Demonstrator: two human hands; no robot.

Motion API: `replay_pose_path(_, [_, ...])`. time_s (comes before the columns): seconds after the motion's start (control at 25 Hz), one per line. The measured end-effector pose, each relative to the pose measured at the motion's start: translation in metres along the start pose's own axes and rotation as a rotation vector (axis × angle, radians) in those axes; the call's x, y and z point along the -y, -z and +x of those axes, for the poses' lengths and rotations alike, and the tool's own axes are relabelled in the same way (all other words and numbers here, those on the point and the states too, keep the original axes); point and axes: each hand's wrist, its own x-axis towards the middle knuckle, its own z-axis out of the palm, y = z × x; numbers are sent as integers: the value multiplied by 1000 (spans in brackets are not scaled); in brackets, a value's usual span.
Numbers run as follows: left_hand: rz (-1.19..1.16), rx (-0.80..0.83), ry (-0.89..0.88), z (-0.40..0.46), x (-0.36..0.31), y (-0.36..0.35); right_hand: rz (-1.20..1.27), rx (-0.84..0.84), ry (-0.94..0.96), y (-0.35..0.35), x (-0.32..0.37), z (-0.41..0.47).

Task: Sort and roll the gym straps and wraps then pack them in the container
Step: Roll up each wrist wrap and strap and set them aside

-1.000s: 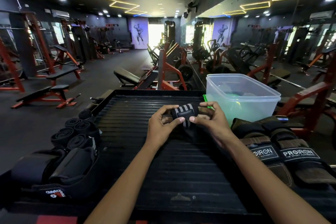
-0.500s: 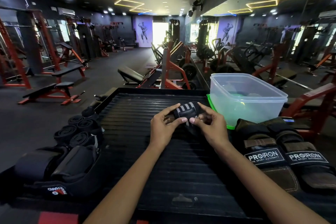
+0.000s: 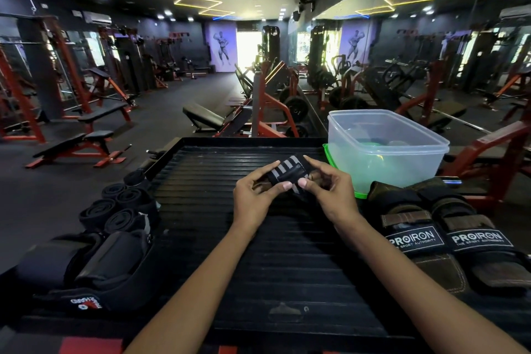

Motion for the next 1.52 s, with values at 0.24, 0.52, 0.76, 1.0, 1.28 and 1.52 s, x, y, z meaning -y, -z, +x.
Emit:
replay_pose_path(0.24, [-189, -6, 44, 3, -3, -1, 112, 118, 34, 2, 1, 3])
replay_pose_path(0.52, [-243, 89, 117, 6, -3, 6, 63, 169, 11, 13, 5, 5])
replay_pose_path(0.76, [-229, 197, 199, 5, -4, 7, 214, 279, -61, 17, 3, 4])
replay_pose_path(1.0, [-68, 228, 47, 1, -3, 5, 227, 165, -118, 15, -1, 6])
replay_pose_path(1.28, [-39, 182, 60, 2, -1, 6, 216, 175, -132, 13, -5, 6])
replay_pose_path(1.52, [-17, 164, 88, 5, 1, 9, 193, 199, -126, 13, -12, 8])
